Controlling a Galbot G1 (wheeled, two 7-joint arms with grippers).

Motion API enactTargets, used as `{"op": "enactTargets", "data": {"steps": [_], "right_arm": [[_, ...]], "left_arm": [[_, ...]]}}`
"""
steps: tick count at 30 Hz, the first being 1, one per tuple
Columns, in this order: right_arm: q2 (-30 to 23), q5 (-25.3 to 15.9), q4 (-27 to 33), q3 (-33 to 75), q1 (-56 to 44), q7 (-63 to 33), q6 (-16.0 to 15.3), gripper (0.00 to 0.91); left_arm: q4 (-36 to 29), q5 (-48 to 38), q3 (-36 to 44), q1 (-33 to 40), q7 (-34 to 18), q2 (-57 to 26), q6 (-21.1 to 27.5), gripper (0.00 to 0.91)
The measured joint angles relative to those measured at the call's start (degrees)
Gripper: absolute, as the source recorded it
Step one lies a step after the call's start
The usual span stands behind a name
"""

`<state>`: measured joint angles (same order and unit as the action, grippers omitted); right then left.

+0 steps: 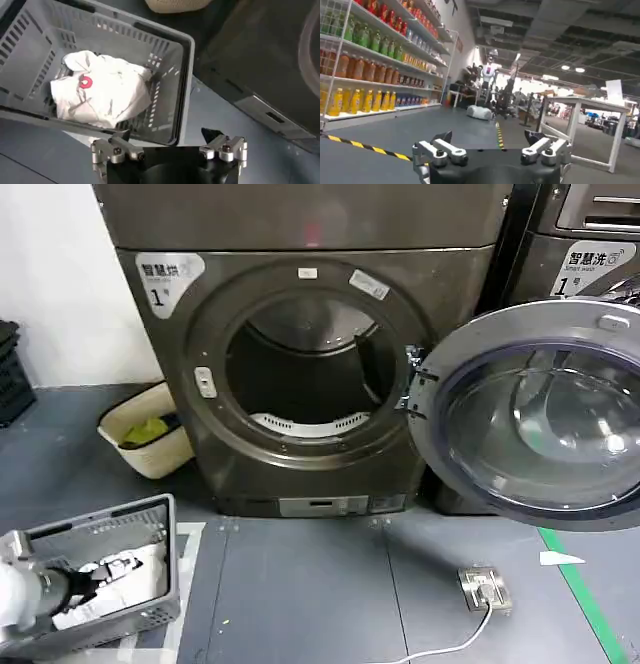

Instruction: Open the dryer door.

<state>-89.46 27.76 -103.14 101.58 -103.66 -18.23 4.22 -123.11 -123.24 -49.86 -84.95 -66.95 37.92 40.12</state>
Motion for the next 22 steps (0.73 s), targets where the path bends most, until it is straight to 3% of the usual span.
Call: {"op": "enactTargets", "data": {"steps": [22], "right_arm": [[-0.3,0.0,0.1,0.0,0.0,0.6,0.0,0.907]], "left_arm": [[2.0,-1.1,-1.9,0.8,0.2,-0.8,-0.5,0.907]]}}
